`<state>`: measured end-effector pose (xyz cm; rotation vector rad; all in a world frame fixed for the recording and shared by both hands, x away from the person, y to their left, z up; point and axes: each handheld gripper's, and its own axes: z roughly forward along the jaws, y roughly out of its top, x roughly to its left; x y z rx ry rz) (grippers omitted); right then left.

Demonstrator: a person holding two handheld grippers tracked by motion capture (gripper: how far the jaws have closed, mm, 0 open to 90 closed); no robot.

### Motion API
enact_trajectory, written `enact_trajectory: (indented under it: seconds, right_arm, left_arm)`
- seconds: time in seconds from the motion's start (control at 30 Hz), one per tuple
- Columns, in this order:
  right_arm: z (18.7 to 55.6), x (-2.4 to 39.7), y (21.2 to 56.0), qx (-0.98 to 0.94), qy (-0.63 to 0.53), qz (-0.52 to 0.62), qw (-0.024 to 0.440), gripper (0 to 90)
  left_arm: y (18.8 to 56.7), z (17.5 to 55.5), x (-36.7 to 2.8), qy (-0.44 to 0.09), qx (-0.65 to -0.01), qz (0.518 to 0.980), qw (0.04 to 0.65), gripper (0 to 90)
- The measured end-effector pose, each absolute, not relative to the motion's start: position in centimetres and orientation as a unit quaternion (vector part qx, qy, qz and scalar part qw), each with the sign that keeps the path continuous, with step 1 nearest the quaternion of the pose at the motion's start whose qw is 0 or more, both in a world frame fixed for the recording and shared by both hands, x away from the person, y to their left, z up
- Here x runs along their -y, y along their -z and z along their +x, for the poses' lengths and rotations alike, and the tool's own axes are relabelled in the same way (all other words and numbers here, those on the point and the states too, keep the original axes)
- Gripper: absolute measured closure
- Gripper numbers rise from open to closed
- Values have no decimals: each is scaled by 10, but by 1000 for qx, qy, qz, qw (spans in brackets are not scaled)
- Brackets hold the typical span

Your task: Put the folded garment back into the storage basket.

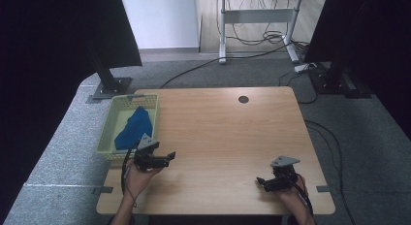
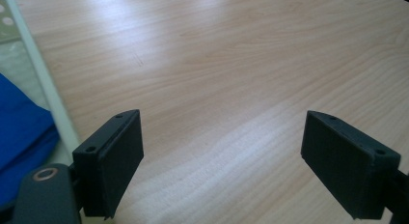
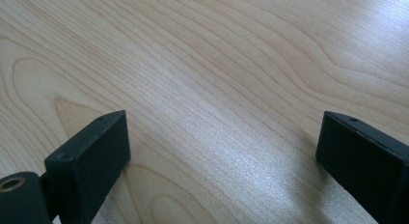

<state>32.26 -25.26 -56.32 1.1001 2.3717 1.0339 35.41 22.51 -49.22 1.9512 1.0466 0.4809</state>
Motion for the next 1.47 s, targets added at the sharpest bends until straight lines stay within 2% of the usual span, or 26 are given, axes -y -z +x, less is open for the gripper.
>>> enact_trajectory:
  seconds: [0.43,1.07,1.47]
  right_arm:
    - [323,253,563,-832,-363,386,164,47]
    - [322,252,563,-833,-363,385,164,47]
    - [322,252,563,-833,-363,385,164,47]
  left_arm:
    - [513,333,-220,-193,-413,789,411,148]
    - [552,319,-214,-184,-432,813,343,134]
    - [556,318,-214,-194,-424,814,347,96]
